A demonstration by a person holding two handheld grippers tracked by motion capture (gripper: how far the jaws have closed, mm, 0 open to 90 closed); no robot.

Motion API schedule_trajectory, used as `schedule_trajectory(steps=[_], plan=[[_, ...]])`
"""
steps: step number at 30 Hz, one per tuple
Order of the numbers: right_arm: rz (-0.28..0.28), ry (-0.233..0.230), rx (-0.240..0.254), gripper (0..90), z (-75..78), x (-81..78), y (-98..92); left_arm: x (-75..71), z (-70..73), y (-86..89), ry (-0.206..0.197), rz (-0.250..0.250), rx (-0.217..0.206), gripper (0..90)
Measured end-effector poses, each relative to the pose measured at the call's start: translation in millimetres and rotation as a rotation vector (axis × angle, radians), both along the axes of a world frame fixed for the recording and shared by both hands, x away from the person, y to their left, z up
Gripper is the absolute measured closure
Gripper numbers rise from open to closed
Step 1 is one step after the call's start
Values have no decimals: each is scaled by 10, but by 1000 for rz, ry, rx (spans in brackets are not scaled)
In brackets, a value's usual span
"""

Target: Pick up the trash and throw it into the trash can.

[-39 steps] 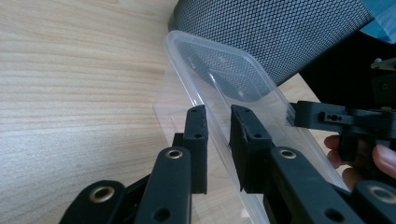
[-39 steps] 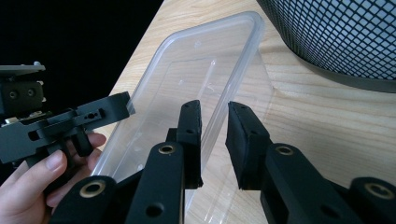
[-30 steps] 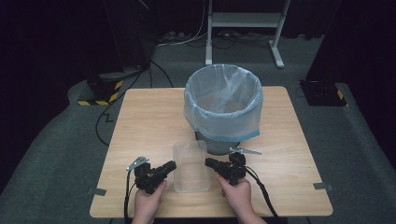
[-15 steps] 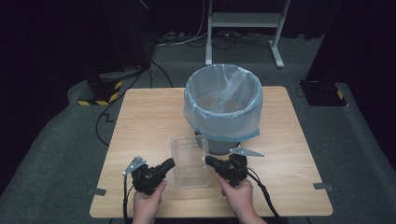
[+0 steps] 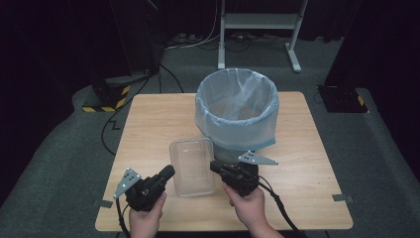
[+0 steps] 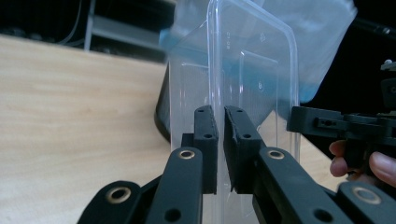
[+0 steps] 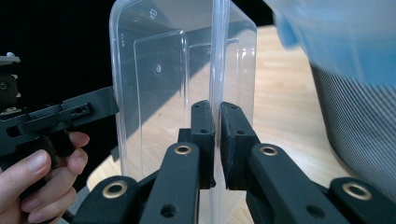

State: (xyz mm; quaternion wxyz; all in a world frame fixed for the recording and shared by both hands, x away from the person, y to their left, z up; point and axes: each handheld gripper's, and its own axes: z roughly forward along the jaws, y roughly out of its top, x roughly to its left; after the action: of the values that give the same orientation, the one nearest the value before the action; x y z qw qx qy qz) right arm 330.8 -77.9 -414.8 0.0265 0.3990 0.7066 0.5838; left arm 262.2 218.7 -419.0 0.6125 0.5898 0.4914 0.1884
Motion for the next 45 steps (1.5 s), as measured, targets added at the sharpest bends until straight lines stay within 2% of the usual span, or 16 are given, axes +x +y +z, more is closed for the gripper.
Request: schedule_trajectory(steps=[10,11,12,13,21,30,36,45], plan=[[18,-129,15,850,463,-41,66,-12,396,39,-110,19,7,837],[14,-146,14,850,509,-42,62,-8,444,-27,-131,45,-54,837],[8,-163,13,849,552,-42,58,-11,480,9,-143,26,31,837],[4,-174,14,849,597,-43,52,-8,521,-5,-155,26,38,836],[-27,-263,23,848,903,-29,-21,78,804,-87,-245,25,55,836],[-57,-349,35,848,1217,19,-69,199,1139,-147,-324,18,70,837],[-82,-402,51,847,1440,69,-87,276,1371,-202,-391,38,97,837],[-132,-475,31,843,1694,195,-146,464,1577,-343,-470,49,115,836]])
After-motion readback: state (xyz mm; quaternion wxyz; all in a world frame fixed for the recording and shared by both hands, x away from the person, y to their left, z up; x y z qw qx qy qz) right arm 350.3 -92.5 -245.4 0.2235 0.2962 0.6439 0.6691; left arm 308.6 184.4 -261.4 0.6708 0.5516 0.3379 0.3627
